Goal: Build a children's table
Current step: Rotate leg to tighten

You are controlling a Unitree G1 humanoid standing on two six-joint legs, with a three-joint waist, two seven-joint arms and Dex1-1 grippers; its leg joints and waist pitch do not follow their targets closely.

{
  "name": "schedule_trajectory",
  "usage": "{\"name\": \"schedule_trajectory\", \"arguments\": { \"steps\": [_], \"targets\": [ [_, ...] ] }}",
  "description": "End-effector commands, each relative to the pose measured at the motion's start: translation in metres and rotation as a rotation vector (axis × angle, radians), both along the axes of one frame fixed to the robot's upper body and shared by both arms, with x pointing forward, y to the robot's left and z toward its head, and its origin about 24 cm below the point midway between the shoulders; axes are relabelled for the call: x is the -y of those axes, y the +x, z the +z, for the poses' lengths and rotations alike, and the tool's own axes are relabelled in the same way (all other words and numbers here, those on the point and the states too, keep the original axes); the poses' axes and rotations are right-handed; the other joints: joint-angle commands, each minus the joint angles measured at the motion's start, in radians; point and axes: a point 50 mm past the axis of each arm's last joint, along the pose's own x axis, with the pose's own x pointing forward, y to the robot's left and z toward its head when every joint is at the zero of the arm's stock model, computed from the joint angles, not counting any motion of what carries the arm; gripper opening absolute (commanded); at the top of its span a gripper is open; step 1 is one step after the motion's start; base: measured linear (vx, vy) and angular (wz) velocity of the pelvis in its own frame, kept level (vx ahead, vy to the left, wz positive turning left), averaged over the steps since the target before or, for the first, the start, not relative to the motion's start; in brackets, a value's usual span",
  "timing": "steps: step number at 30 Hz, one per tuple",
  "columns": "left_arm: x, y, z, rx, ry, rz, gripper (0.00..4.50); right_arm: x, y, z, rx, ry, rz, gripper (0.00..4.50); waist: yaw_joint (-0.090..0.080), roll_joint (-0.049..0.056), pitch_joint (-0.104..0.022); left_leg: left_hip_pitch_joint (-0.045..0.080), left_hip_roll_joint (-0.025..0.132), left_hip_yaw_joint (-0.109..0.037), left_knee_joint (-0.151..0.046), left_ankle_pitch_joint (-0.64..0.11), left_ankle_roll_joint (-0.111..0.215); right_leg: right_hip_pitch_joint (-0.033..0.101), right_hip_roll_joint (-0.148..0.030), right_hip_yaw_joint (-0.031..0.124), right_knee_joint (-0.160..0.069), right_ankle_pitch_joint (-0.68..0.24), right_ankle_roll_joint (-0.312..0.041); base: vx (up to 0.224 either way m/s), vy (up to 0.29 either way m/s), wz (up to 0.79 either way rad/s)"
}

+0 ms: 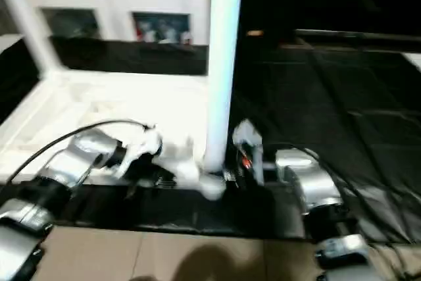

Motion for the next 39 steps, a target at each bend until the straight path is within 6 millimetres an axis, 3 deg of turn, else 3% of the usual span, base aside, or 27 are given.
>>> {"name": "schedule_trajectory", "arguments": {
  "steps": [1, 5, 7, 11, 13, 16, 20, 23, 25, 33, 38, 39],
  "targets": [
    [0.030, 0.009, 0.014, 0.054, -0.094, 0.031, 0.00, -0.024, -0.003, -0.020, -0.104, -0.021, -0.067, 2.17, -0.009, -0.004, -0.051, 0.013, 0.071, -0.055, -0.084, -0.338, -0.029, 0.034, -0.103, 0.064, -0.116, -0.576, -0.051, 0.000, 0.000, 0.00],
    [0.046, 0.025, 0.019, 0.099, -0.121, 0.220, 0.00, -0.044, 0.011, -0.026, -0.147, 0.016, -0.314, 2.09, -0.041, -0.003, -0.054, 0.016, 0.068, -0.056, -0.084, -0.347, -0.025, 0.031, -0.101, 0.060, -0.118, -0.525, -0.078, 0.000, 0.000, 0.00],
    [0.050, 0.030, 0.021, 0.113, -0.136, 0.292, 0.00, -0.052, 0.016, -0.026, -0.166, 0.026, -0.389, 2.09, -0.044, -0.002, -0.056, 0.017, 0.068, -0.055, -0.084, -0.341, -0.025, 0.031, -0.102, 0.061, -0.116, -0.504, -0.088, 0.000, 0.000, 0.00],
    [0.056, 0.038, 0.026, 0.141, -0.155, 0.395, 0.00, -0.069, 0.028, -0.020, -0.207, 0.068, -0.470, 2.09, -0.058, -0.001, -0.059, 0.006, 0.070, -0.055, -0.087, -0.311, -0.012, 0.039, -0.101, 0.068, -0.103, -0.409, -0.126, 0.000, 0.000, 0.00],
    [0.057, 0.038, 0.026, 0.148, -0.153, 0.394, 0.00, -0.071, 0.029, -0.019, -0.204, 0.064, -0.479, 2.09, -0.055, -0.007, -0.062, 0.004, 0.070, -0.049, -0.085, -0.273, 0.002, 0.040, -0.101, 0.074, -0.097, -0.341, -0.146, 0.000, 0.000, 0.00],
    [0.056, 0.036, 0.025, 0.149, -0.148, 0.372, 0.00, -0.070, 0.029, -0.020, -0.198, 0.054, -0.491, 2.79, -0.051, -0.010, -0.067, 0.000, 0.068, -0.041, -0.080, -0.192, 0.033, 0.043, -0.100, 0.079, -0.081, -0.235, -0.185, 0.000, 0.000, 0.00],
    [0.055, 0.035, 0.023, 0.142, -0.145, 0.368, 0.00, -0.067, 0.029, -0.021, -0.189, 0.045, -0.497, 3.12, -0.046, -0.008, -0.068, -0.001, 0.069, -0.039, -0.080, -0.154, 0.050, 0.045, -0.098, 0.078, -0.078, -0.214, -0.191, 0.000, 0.000, 0.00],
    [0.051, 0.033, 0.019, 0.146, -0.127, 0.343, 0.00, -0.056, 0.029, -0.020, -0.151, 0.062, -0.487, 3.31, -0.046, -0.008, -0.065, 0.002, 0.071, -0.039, -0.082, -0.185, 0.043, 0.044, -0.099, 0.078, -0.082, -0.247, -0.184, 0.000, 0.000, 0.00],
    [0.046, 0.032, 0.017, 0.142, -0.114, 0.319, 0.00, -0.047, 0.026, -0.020, -0.131, 0.061, -0.433, 3.66, -0.046, -0.006, -0.065, 0.003, 0.072, -0.039, -0.083, -0.193, 0.043, 0.044, -0.098, 0.079, -0.084, -0.253, -0.181, 0.000, 0.000, 0.00],
    [0.016, 0.021, 0.011, 0.120, -0.054, 0.162, 0.00, 0.001, 0.004, -0.004, -0.045, 0.060, -0.119, 4.23, -0.025, -0.014, -0.069, -0.008, 0.077, -0.035, -0.076, -0.139, 0.100, 0.050, -0.097, 0.077, -0.069, -0.185, -0.187, 0.000, 0.000, 0.00],
    [0.005, 0.012, 0.009, 0.092, -0.035, 0.055, 0.00, 0.013, -0.002, 0.002, -0.025, 0.050, -0.021, 4.43, -0.011, -0.020, -0.065, -0.004, 0.078, -0.034, -0.079, -0.157, 0.076, 0.044, -0.097, 0.076, -0.080, -0.284, -0.162, 0.000, 0.000, 0.00],
    [-0.004, 0.000, 0.007, 0.068, -0.022, -0.064, 0.00, 0.020, -0.004, 0.009, -0.006, 0.048, 0.046, 4.43, -0.008, -0.016, -0.067, -0.001, 0.082, -0.036, -0.079, -0.156, 0.072, 0.040, -0.098, 0.077, -0.078, -0.273, -0.164, 0.000, 0.000, 0.00]
  ]
}}
